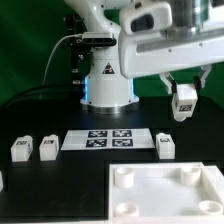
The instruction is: Assemble one leg
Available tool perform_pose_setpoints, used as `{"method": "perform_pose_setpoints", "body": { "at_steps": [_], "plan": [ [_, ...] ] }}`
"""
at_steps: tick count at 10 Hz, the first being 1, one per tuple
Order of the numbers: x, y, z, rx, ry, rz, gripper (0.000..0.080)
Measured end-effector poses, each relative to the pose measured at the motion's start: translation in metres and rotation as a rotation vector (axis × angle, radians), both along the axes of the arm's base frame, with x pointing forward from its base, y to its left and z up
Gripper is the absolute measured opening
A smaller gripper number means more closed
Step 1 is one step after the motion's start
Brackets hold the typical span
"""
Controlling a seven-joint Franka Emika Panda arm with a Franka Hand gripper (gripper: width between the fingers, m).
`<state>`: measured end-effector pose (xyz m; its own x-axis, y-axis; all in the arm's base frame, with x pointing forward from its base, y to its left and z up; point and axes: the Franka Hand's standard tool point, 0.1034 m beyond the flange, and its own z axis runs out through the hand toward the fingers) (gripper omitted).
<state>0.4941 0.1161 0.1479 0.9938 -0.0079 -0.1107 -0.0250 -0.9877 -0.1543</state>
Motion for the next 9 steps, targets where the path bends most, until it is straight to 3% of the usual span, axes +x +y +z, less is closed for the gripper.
{"method": "perform_pose_setpoints", "body": {
  "at_steps": [1, 4, 6, 8, 9],
  "plan": [
    [-0.002, 0.000, -0.005, -0.008, -0.080, -0.005, 0.0299],
    [0.009, 0.000, 0.000, -0.019, -0.369, -0.031, 0.0299],
    [0.044, -0.008, 0.021, -0.016, -0.555, -0.045, 0.0299],
    [0.076, -0.013, 0.030, -0.014, -0.583, -0.044, 0.0299],
    [0.075, -0.012, 0.029, -0.013, -0.588, -0.044, 0.0299]
  ]
}}
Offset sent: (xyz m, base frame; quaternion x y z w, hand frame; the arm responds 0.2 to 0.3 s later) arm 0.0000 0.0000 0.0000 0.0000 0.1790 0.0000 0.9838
